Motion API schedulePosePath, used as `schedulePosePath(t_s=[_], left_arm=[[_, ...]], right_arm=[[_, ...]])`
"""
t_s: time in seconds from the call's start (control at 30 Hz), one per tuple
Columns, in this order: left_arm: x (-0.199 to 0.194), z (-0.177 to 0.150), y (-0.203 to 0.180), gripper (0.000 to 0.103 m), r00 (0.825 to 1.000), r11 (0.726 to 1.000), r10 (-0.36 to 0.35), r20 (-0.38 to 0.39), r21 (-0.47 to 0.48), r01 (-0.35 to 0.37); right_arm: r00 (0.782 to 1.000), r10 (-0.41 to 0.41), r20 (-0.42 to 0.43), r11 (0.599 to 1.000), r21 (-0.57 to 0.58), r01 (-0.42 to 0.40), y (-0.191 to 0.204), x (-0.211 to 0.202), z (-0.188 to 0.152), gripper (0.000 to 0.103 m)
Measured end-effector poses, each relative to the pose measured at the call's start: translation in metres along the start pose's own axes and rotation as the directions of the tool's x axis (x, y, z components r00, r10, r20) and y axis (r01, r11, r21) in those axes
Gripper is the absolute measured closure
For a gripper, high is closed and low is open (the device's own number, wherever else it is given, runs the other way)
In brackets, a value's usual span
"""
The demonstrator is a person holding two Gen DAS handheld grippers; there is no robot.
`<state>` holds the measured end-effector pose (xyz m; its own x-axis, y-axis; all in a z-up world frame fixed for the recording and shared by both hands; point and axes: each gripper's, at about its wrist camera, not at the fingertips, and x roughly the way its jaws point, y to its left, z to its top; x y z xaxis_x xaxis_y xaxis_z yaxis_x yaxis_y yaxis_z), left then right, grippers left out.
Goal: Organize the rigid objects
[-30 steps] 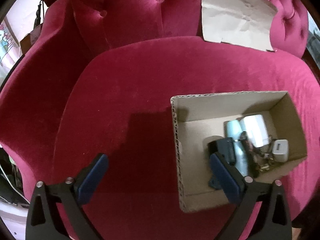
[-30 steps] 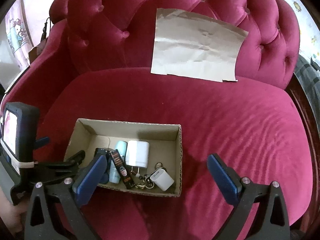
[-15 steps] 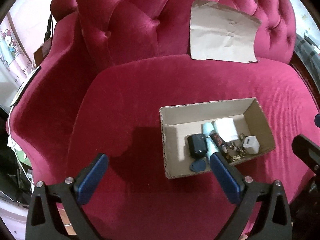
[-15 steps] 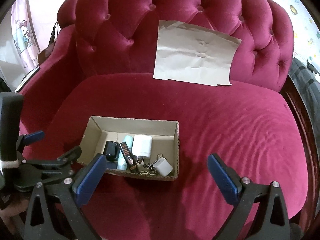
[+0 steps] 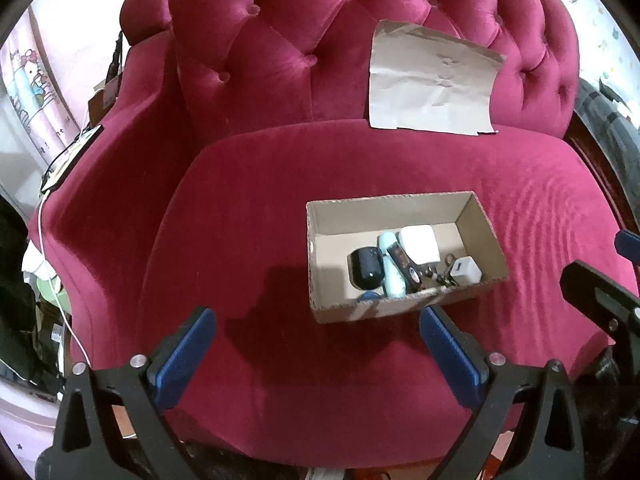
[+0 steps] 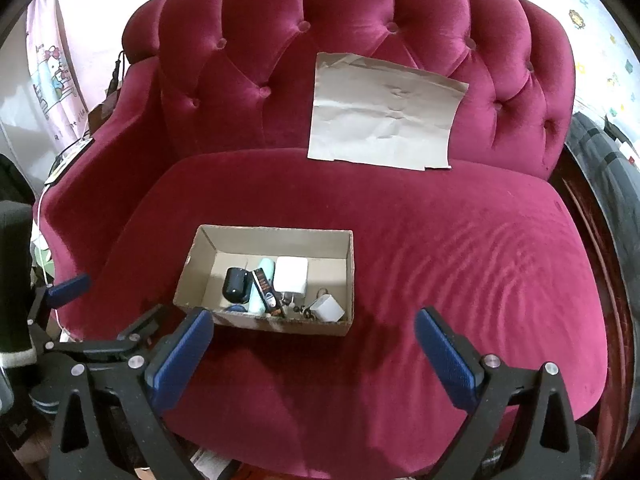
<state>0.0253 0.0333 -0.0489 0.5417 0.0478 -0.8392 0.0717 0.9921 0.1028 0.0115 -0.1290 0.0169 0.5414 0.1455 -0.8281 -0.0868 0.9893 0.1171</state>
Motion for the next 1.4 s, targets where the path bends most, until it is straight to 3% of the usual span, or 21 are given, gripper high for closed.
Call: schedulePosePath(t_s=[0.37, 1.4], left_arm=[[-0.018, -0.016, -0.014, 0.000, 1.000, 0.999, -0.015, 0.025, 0.031, 0.015], [-0.025, -0.015, -0.020, 0.000, 0.999, 0.999, -0.026, 0.032, 0.027, 0.025]], right_arm=[[1.000, 0.008, -0.011, 1.000, -0.028, -0.008, 0.006, -0.007, -0.015, 0.000], [1.000, 0.011, -0.003, 1.000, -0.019, -0.011, 0.004, -0.012, -0.016, 0.000]])
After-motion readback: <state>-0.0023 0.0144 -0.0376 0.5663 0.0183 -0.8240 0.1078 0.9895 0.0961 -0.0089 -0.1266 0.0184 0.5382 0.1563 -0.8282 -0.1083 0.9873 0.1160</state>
